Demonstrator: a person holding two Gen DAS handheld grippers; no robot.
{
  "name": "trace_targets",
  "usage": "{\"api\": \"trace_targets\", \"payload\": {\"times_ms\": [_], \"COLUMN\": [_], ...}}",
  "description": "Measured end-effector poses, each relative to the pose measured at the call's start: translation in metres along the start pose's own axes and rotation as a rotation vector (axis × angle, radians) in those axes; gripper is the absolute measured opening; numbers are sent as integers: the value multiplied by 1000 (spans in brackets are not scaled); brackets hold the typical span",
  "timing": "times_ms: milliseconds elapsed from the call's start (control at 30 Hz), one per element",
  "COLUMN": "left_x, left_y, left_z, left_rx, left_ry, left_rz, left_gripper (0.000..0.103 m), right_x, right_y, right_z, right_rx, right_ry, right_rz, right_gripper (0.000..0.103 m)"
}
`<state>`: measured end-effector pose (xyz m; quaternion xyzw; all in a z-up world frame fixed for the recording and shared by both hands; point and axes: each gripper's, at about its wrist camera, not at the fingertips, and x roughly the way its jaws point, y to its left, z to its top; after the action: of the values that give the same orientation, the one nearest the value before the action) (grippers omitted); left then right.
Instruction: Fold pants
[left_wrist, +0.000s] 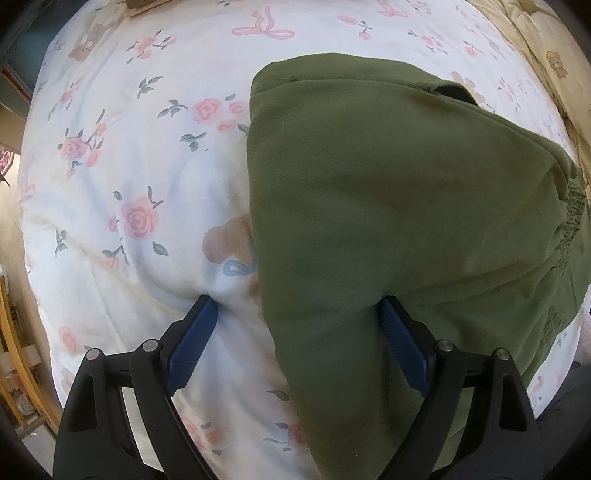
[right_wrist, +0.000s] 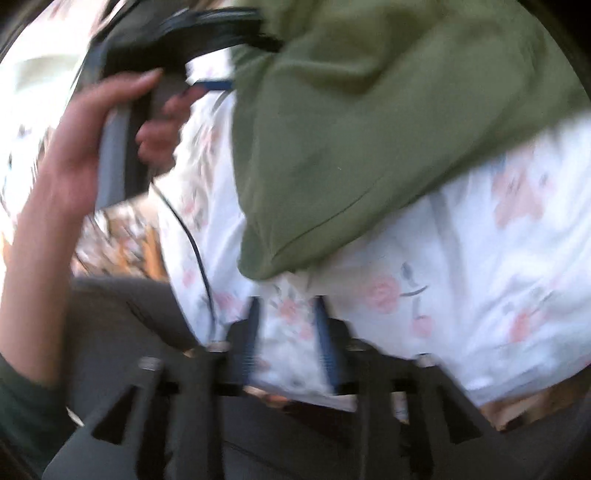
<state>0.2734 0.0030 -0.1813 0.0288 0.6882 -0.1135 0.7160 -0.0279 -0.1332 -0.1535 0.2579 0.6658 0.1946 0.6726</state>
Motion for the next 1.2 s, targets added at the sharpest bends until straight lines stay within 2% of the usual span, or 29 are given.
{"api": "trace_targets", "payload": {"times_ms": [67,100,133,200,267,333,400,467,500,533,567,633,833,967,1033,1100,1200], "left_x": [1,0,0,0,3,1,0,0,0,-2,-2,-4,-4,-4,-5,-5,-4], "left_y": [0,-3,-5,-6,-11,-13,-15,-16,-17,-19,-19,-20,-22,-23,-25,-27,-29], "left_z": [0,-2,-2,-2,-4,-2,-3,-3,-4,-5,-5,-6,-6,-3,-3,-3,-3], "left_rx": [-3,-6,-7,-9,-12,-11,-13,-13,-12,-12,-11,-9,1,-6,-6,0,0], "left_ry": [1,1,0,-2,-5,-7,-8,-10,-11,-12,-13,-14,-11,-6,-6,-15,-17], "left_rz": [3,5,8,11,17,22,24,26,27,28,27,27,28,35,34,39,39], "left_gripper": [88,88,88,88,88,89,89,89,89,89,89,89,89,89,89,90,90], "right_x": [-3,0,-1,-6,-10,-9,-7,-4,-1,4,6,7,-41,-5,-13,-40,-71], "right_y": [15,18,14,1,-28,-50,-67,-74,-74,-71,-68,-58,-40,-53,-55,-41,-2], "right_z": [-1,1,1,13,22,24,25,26,28,30,30,28,-1,-21,-25,-23,-12], "right_rx": [-171,-225,-229,-111,35,127,223,289,295,278,258,230,216,270,275,214,60], "right_ry": [10,40,55,30,-8,-32,-90,-116,-121,-119,-119,-116,-145,49,22,-53,-120], "right_rz": [-151,-198,-197,-124,-112,-88,65,169,165,133,94,58,34,-14,13,59,161], "right_gripper": [48,48,47,46,44,44,44,44,44,31,1,1,0,0,0,0,1]}}
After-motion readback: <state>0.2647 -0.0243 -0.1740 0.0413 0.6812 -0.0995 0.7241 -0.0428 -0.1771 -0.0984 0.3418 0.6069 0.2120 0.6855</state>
